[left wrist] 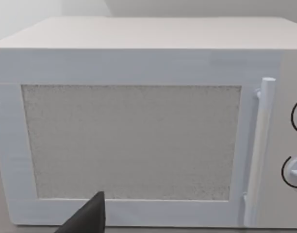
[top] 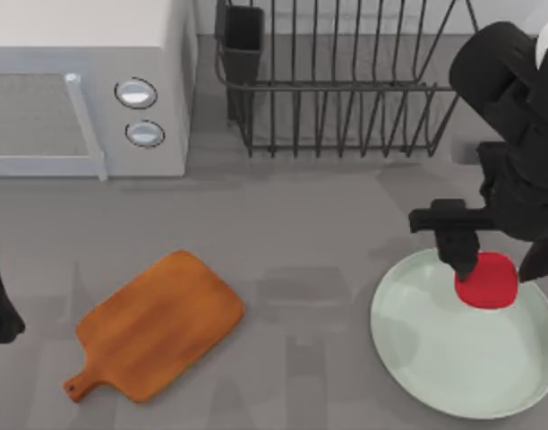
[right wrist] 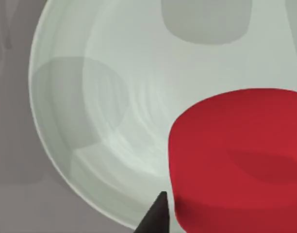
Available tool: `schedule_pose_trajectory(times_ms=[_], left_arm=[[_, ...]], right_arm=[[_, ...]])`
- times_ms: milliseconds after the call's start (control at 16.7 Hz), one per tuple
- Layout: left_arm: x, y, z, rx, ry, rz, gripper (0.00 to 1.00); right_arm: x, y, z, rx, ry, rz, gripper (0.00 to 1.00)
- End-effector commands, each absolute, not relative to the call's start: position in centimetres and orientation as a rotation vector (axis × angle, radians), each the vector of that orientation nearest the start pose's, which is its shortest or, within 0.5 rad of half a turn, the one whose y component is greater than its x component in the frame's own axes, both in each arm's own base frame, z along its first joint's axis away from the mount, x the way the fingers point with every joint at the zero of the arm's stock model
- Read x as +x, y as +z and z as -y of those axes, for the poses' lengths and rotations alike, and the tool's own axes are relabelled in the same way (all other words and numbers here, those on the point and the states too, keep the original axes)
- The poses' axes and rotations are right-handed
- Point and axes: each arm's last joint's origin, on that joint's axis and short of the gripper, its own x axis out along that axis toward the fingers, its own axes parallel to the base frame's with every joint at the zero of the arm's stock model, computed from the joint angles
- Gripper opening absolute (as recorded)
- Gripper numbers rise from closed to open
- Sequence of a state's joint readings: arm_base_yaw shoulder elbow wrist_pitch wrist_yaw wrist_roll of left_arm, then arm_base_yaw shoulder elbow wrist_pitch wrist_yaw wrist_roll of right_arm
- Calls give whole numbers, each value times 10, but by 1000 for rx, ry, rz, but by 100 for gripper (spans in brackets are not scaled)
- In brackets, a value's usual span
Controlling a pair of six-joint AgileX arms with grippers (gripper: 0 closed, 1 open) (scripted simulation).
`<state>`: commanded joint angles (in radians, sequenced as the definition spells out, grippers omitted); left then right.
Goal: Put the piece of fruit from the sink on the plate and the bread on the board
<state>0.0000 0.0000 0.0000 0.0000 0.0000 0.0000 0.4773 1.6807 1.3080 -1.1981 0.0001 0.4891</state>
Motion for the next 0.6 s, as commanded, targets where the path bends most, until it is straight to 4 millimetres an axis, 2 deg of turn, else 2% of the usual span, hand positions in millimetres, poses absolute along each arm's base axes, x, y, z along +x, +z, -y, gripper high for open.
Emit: schedule_pose_trajectory(times_ms=[180, 600], left_arm=[[106, 160, 1, 0, 0, 0, 100], [106, 160, 1, 0, 0, 0, 100]], right_arm=[[270, 230, -142, 8, -8, -1571, 98], [270, 230, -142, 8, -8, -1571, 100]])
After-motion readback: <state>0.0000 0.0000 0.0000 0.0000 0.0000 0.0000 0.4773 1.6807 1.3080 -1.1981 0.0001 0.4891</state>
